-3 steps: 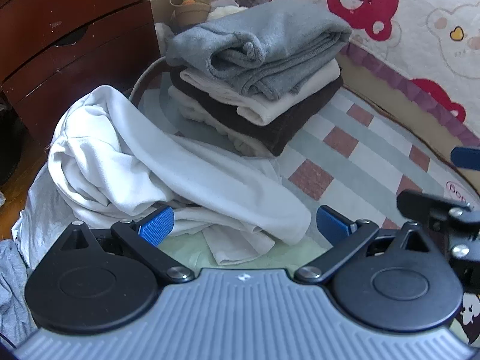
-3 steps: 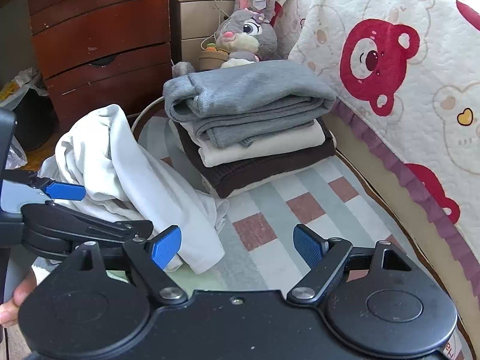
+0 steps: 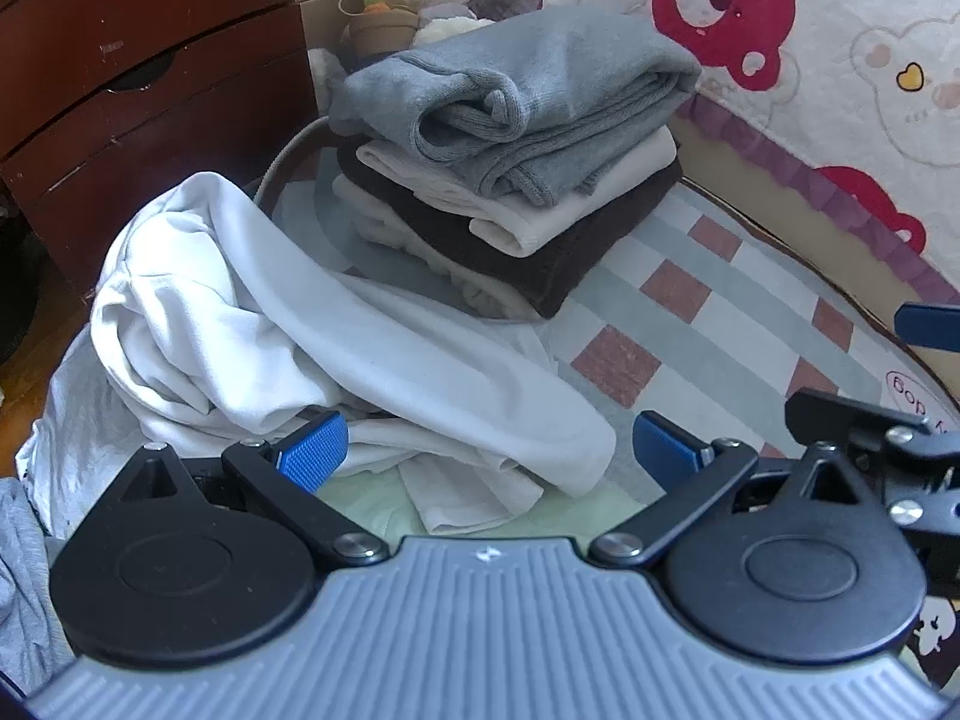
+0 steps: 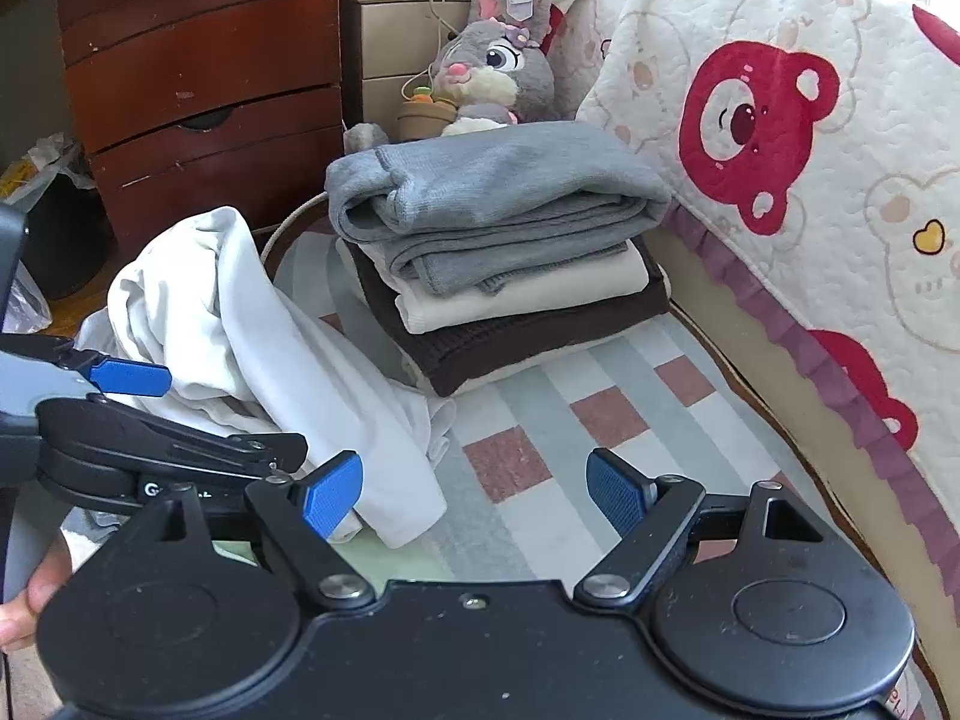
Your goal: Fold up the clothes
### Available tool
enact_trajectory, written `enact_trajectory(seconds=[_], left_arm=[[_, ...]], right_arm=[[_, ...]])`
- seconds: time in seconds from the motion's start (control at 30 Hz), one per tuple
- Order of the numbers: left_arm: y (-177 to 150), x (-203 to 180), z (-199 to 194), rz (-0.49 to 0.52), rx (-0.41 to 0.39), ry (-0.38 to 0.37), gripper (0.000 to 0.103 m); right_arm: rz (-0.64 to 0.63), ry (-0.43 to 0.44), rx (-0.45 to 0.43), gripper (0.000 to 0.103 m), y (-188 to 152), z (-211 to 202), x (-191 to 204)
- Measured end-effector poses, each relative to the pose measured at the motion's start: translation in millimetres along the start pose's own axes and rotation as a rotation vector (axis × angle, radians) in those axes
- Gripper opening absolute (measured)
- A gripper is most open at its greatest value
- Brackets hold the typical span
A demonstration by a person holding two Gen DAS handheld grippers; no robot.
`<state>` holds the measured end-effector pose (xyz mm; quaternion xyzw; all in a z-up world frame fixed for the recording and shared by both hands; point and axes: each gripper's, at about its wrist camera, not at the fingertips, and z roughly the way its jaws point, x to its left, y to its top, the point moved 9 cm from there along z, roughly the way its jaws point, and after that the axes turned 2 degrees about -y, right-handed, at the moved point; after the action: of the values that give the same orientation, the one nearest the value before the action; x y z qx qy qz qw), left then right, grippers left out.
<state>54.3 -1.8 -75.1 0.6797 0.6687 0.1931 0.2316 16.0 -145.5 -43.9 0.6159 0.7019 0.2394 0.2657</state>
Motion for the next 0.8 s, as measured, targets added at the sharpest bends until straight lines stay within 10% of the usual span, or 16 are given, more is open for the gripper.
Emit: enact_trajectory(seconds=[0.8], left_arm=[[-8.6, 17.2, 7.5, -0.048, 0.004, -0.018, 0.103]], right_arm=[[-0.022, 0.010, 0.050, 0.085, -10.3, 14.7, 7.7]])
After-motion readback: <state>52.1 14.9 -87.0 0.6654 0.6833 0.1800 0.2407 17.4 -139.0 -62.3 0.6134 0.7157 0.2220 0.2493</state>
